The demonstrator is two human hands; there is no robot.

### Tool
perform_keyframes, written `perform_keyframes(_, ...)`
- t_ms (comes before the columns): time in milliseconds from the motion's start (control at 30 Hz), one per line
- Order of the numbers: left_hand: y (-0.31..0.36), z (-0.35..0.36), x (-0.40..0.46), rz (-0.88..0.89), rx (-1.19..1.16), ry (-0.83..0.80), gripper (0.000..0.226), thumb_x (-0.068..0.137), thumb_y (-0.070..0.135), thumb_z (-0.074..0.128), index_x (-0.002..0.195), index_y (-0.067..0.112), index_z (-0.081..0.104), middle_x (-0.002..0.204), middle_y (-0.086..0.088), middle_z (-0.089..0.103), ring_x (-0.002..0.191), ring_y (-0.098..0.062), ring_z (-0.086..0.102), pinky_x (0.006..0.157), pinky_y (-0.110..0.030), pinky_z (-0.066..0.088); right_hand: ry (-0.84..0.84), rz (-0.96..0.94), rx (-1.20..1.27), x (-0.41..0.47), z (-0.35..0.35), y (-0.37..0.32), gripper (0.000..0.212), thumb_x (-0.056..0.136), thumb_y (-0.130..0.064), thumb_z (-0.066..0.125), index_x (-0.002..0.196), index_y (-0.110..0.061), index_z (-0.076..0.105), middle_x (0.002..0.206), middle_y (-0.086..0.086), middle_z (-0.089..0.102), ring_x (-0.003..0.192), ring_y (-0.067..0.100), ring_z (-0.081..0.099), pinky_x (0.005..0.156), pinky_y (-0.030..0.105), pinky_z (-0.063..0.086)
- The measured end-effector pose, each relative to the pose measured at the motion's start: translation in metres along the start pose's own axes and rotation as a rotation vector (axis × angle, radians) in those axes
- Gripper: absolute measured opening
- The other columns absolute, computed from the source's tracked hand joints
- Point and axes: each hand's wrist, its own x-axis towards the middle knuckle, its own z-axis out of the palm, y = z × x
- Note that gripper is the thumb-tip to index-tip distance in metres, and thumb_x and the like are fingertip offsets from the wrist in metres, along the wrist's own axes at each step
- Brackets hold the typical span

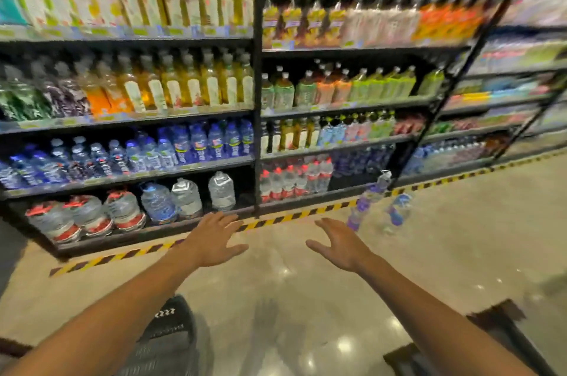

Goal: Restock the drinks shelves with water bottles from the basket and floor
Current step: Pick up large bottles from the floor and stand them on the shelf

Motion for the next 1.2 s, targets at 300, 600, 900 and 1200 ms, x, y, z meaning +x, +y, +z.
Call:
perform_keyframes(300,0.063,-0.033,0.15,0.241,0.048,-0.052,0.081,0.097,0.075,0.027,0.162,0.029,0.014,0.171,0.002,0.009,0.158,-0.025,0.002,0.128,-0.045,0.004,0.07,0.273,0.166,0.012,-0.034,0.093,0.074,0.096,-0.066,0.049,0.154,-0.022,0.041,0.161,0.002,0.039,0.147,0.024,0.037,0.12,0.039,0.03)
perform_keyframes(600,0.128,-0.059,0.305,0.466,0.127,-0.19,0.08,0.1,0.07,0.029,0.163,0.024,0.011,0.171,-0.003,0.005,0.158,-0.026,0.004,0.128,-0.044,0.005,0.169,0.589,0.338,0.026,-0.056,0.185,0.074,0.096,-0.064,0.052,0.154,-0.019,0.041,0.16,0.003,0.04,0.146,0.023,0.038,0.119,0.035,0.029)
perform_keyframes(900,0.207,-0.046,0.478,0.491,0.087,-0.241,0.079,0.1,0.067,0.035,0.162,0.025,0.014,0.171,-0.003,0.01,0.157,-0.025,0.009,0.127,-0.04,0.008,0.125,0.637,0.465,0.12,-0.079,0.33,0.073,0.098,-0.061,0.051,0.155,-0.017,0.038,0.161,0.005,0.038,0.147,0.022,0.037,0.118,0.033,0.028)
perform_keyframes(1200,0.25,-0.025,0.644,0.324,0.008,-0.289,0.078,0.101,0.066,0.034,0.163,0.024,0.012,0.171,-0.001,0.006,0.158,-0.026,0.005,0.127,-0.04,0.005,-0.02,0.603,0.511,0.268,-0.109,0.489,0.069,0.098,-0.059,0.052,0.153,-0.019,0.042,0.159,0.001,0.042,0.146,0.019,0.039,0.117,0.029,0.028)
